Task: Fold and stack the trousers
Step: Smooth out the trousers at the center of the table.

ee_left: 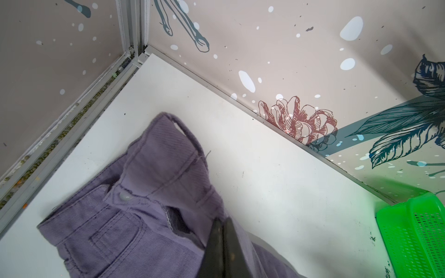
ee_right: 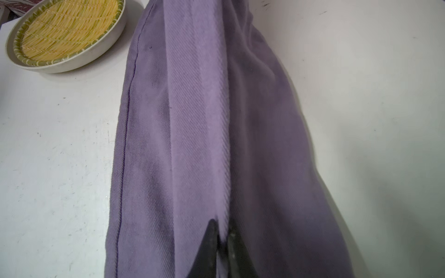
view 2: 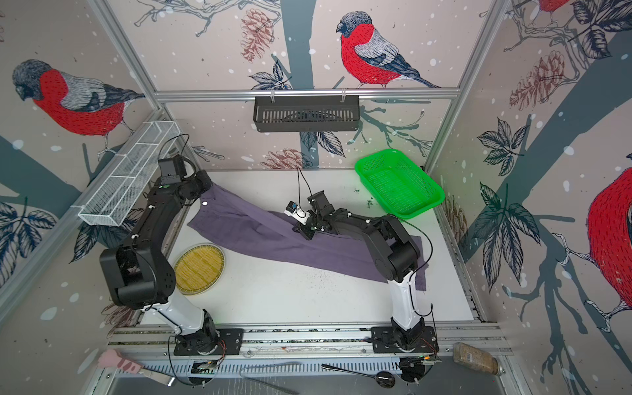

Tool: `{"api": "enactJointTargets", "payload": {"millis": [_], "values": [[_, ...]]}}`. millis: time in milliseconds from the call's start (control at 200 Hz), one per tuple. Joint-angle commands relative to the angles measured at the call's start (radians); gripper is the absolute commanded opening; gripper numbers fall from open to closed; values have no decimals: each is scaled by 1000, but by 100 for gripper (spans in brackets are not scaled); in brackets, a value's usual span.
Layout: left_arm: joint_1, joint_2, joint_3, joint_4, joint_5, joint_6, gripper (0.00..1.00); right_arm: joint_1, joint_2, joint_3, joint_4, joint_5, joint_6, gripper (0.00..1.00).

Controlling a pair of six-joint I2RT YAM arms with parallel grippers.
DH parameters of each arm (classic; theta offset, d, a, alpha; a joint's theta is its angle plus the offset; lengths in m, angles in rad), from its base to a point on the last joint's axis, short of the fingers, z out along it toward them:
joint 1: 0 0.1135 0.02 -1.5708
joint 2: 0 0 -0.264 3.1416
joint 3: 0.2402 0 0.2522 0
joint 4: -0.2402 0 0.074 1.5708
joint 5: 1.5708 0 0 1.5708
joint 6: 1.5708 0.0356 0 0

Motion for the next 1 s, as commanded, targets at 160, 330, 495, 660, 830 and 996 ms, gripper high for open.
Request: {"api": "enactJointTargets", "payload": {"millis": [160,330,495,660,830,996], "values": [[1,21,44,41,5,51,0,3,-37,8,4,46,14,4],[-1,95,138,44,17,53,0,5,-99,4,46,214,25,3],[-2,130,166,60,21,46,0,31,-154,-10,83,343,-3,3],[-1,106,103,56,-23,72,0,74,-166,-40,50,309,-27,4],[18,42,-12,77,-65,100,0,126,-197,-118,47,298,-21,4],[45,11,-101,56,-91,96,0,161,-217,-185,66,310,7,4]]}}
